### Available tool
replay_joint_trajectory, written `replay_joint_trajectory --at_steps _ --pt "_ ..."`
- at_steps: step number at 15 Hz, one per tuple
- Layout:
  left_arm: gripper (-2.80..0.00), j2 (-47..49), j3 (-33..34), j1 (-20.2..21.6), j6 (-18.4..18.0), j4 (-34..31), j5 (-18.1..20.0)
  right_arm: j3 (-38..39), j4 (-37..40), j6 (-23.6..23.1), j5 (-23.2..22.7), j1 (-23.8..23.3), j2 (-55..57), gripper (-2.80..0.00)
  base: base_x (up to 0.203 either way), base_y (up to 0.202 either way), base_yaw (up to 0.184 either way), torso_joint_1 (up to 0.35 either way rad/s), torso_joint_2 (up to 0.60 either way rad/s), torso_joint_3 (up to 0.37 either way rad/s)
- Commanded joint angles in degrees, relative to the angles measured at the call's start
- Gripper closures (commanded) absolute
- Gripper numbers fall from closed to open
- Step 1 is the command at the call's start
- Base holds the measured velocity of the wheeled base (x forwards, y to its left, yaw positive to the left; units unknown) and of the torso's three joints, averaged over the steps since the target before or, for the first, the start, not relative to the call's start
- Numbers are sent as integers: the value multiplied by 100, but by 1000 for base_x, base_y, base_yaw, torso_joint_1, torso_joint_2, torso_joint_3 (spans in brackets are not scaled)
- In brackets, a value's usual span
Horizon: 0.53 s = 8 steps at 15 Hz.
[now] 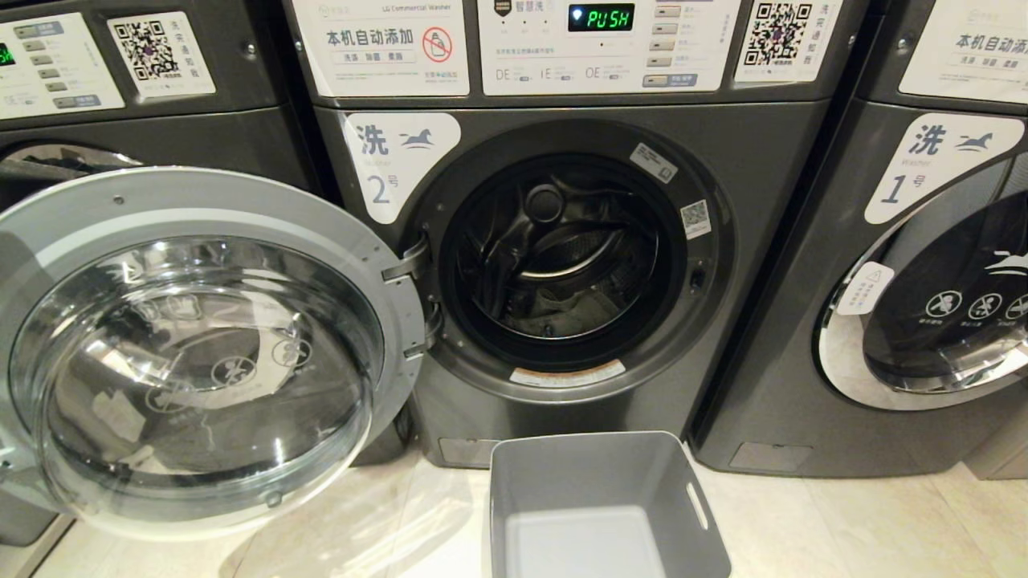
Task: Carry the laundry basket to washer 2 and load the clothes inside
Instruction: Close the washing machine door with the left hand
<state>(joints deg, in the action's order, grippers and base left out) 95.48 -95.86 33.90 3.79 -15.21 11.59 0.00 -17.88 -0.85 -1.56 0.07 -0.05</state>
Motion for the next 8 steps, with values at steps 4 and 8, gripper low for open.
replay_joint_trajectory --at_steps 4,8 --pt "0 231 346 20 39 443 77 229 -13 -3 -2 1 5 0 0 0 0 0 0 0" --pt "0 347 733 37 75 1147 304 229 -13 -11 -2 1 5 0 0 0 0 0 0 0"
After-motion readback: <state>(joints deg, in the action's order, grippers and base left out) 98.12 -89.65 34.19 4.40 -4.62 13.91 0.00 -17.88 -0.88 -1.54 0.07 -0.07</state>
